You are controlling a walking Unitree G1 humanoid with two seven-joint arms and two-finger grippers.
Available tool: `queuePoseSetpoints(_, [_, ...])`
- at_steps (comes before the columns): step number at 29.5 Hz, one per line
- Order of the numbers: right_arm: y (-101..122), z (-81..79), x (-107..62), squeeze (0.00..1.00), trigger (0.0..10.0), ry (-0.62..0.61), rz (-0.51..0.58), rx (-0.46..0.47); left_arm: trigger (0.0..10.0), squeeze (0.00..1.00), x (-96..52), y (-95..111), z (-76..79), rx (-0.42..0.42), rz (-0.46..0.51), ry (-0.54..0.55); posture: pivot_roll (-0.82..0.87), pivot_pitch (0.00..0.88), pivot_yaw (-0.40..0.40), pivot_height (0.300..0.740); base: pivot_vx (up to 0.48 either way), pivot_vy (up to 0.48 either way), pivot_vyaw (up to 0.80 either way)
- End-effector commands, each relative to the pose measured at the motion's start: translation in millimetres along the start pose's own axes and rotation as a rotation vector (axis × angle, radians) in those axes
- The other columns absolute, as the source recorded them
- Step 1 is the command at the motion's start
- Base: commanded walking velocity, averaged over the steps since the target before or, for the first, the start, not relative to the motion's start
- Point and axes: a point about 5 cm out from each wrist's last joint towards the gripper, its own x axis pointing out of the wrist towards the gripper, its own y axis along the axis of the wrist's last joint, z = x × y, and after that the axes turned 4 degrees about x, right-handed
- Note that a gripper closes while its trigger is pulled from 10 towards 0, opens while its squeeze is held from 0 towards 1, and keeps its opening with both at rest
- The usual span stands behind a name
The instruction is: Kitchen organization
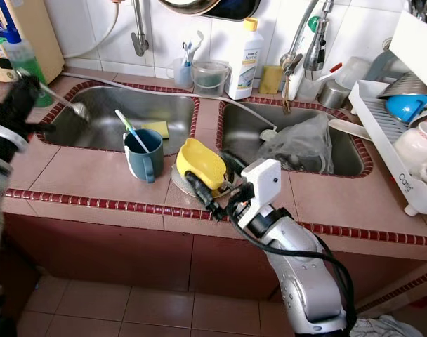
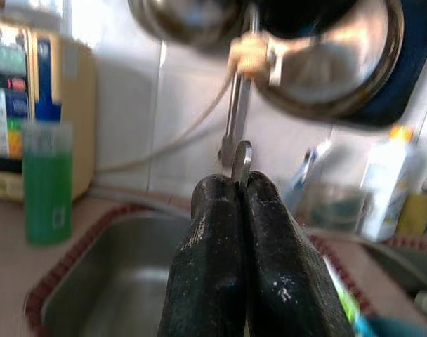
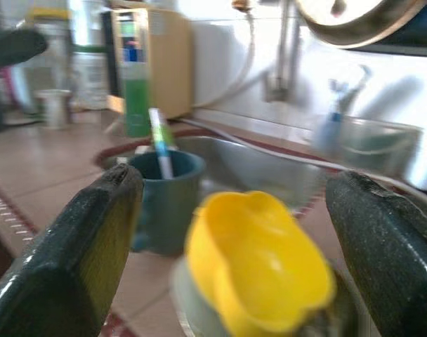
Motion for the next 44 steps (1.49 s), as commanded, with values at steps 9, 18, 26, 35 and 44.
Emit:
queuePoseSetpoints(9, [-0.4,-8.2,-6.9,0.00,10.0,0.006,0.004,0.016,10.0,0.00,-10.0,-30.7,17.9,0.116,-0.083,-0.072,0.10,0.000,-0.061,0.740,0.000,0.000,0.00])
queuePoseSetpoints(18, [4.7,-12.7,-7.3,0.00,10.0,0.035,0.022,0.037,10.0,0.00,-7.1,-31.2,11.7,0.139,-0.087,-0.072,0.09,0.000,-0.059,0.740,0.000,0.000,0.00])
queuePoseSetpoints(26, [6.3,-17.2,-10.8,0.00,10.0,0.074,0.011,0.053,10.0,0.00,-5.5,-29.9,9.8,0.159,-0.080,-0.092,0.09,0.000,-0.064,0.740,0.000,0.000,0.00])
queuePoseSetpoints(35, [5.2,-18.9,-14.2,0.00,10.0,0.089,-0.011,0.061,10.0,0.00,-1.2,-23.5,4.4,0.155,-0.055,-0.088,0.09,0.000,-0.060,0.740,0.033,0.000,0.00])
queuePoseSetpoints(44, [5.8,-18.5,-11.2,0.00,10.0,0.079,-0.003,0.064,10.0,0.00,2.3,-22.1,7.1,0.137,-0.045,-0.087,0.09,0.000,-0.060,0.740,0.299,0.000,0.00])
